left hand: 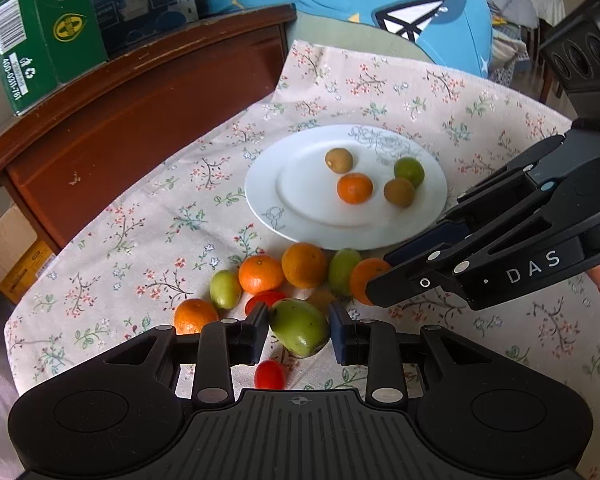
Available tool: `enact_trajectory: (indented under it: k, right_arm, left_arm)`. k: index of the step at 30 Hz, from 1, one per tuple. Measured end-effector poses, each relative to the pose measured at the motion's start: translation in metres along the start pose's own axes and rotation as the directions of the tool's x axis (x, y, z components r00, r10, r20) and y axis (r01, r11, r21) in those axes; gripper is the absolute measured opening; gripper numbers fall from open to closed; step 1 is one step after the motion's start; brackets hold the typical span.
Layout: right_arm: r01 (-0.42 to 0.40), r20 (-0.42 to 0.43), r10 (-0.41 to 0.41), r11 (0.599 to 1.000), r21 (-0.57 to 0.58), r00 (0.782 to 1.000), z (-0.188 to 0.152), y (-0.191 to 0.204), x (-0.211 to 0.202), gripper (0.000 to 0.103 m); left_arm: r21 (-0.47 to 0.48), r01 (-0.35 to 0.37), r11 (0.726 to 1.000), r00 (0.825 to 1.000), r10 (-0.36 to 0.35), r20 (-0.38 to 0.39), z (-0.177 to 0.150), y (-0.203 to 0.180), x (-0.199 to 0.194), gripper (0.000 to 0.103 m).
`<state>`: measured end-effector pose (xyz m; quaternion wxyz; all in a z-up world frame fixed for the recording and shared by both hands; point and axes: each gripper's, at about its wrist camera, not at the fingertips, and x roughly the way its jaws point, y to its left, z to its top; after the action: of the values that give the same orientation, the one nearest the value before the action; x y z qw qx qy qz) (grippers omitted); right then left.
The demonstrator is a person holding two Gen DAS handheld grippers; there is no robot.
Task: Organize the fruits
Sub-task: 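Grasp a green fruit with the left tool while the right tool grasps a mandarin, then carry the green fruit onto the plate and open the left tool while the right releases the mandarin there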
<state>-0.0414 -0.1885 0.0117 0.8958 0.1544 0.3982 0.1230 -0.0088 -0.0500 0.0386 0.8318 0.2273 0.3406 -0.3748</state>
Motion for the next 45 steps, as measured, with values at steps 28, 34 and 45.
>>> enact_trajectory:
  k: [28,34,45]
  right_arm:
    - [0.039,0.199,-0.047,0.998,0.047,0.979,0.035,-0.008,-0.068,0.026]
    - [0.054,0.225,-0.069,0.996,0.07,0.972,0.038,-0.016,-0.076,0.026]
    - [0.073,0.282,-0.113,0.986,0.148,0.953,0.047,-0.041,-0.093,0.026]
  left_arm:
    - [-0.14,-0.036,0.99,0.989,0.055,0.139,0.054,-0.006,-0.037,0.03]
    - [-0.151,-0.03,0.988,0.987,0.053,0.152,0.064,-0.011,-0.032,0.03]
    - [-0.198,-0.03,0.98,0.987,0.06,0.151,0.075,-0.013,-0.015,0.03]
